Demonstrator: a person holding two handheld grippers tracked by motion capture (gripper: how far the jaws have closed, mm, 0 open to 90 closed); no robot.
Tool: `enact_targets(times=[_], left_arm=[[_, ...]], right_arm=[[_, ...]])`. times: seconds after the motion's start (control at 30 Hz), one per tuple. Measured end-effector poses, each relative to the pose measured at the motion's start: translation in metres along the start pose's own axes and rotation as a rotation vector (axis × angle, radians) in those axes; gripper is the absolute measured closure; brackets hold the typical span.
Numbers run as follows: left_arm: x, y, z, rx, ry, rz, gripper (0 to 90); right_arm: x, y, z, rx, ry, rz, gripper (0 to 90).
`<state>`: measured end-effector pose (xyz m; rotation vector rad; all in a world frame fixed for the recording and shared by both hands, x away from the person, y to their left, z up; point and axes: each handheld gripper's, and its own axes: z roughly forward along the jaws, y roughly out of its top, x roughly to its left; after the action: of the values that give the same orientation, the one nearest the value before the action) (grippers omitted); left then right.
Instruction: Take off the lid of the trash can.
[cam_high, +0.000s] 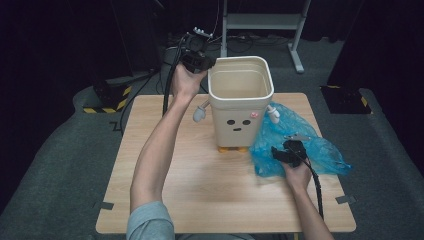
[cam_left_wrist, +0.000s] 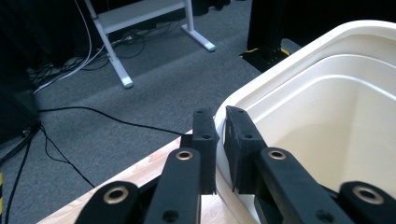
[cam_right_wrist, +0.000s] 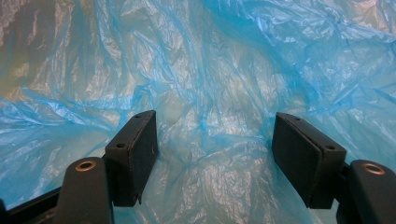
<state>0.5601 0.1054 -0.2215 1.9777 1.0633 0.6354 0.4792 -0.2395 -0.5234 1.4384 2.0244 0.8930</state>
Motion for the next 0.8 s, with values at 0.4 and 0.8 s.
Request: enact_targets(times=[0.4, 0.8], left_arm=[[0.0006, 0.0035, -0.0011, 0.012, -0.004, -0.003, 82.8], [0.0000, 0.0086, -0.0038, 0.011, -0.004, -0.008, 82.9]], right_arm=[[0.0000, -0.0001, 0.0001, -0.001, -0.002, -0.003, 31.5], [-0.0001, -0.0001, 0.0002, -0.004, -0.002, -0.006, 31.4]])
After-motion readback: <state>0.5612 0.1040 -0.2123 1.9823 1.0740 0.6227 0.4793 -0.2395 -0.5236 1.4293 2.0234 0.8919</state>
